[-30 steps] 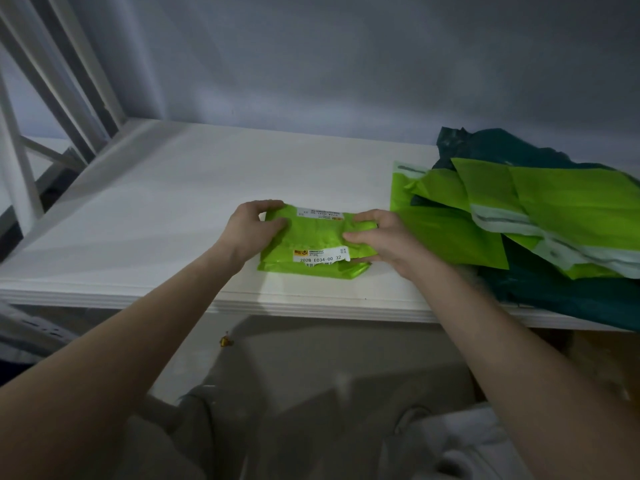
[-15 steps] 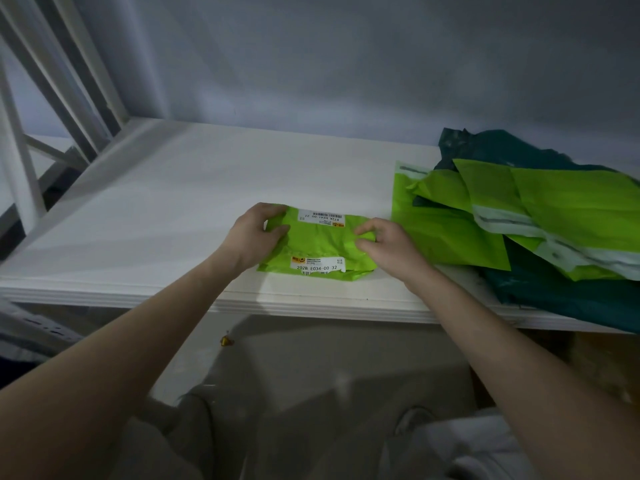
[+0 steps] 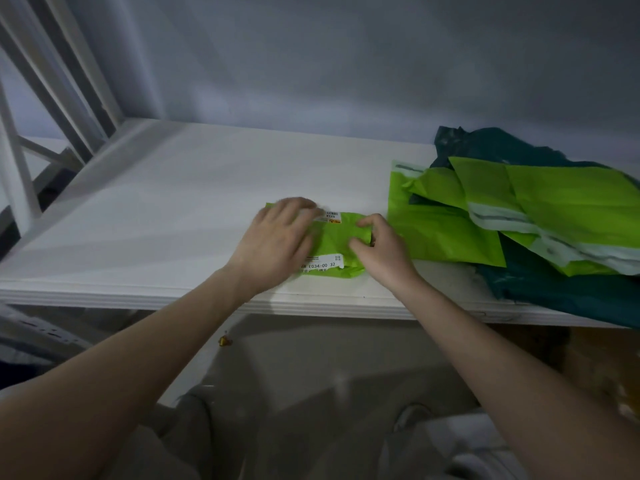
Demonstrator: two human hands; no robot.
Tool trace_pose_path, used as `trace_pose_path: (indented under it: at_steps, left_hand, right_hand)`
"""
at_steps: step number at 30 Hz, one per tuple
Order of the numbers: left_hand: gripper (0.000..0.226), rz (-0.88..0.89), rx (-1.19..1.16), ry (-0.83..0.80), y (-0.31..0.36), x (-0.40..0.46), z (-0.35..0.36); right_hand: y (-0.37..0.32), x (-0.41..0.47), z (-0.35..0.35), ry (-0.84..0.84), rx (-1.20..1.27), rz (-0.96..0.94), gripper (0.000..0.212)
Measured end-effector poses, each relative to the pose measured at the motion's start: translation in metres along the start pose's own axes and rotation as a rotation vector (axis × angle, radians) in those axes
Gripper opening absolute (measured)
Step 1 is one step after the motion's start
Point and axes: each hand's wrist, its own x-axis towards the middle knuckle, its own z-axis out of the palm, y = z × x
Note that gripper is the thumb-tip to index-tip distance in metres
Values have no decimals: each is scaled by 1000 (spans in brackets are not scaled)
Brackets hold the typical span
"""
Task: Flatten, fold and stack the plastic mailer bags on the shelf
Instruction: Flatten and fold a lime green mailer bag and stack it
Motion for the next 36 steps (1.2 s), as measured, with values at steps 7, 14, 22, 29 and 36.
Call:
trace_pose_path:
  at_steps: [7,14,22,29,36]
  left_hand:
    - [74,-24,36,-288,15,-9,23]
    - [71,-30,46,-268,18,-9,27]
    - [72,-3,90,-231,17,-8,27]
    - [65,-23,75,-236,18,-7,29]
    - [68,-21,65,-244,19,-6,28]
  right_hand:
    - [8,-3,-16,-21,261,316,15]
    - [12,-14,-21,-150,107,284,15]
    - [6,-9,-23,-194,260,350,29]
    - [10,-6,-39,-73,66,289,16]
    - [-15,6,-23,129,-332,-419,31]
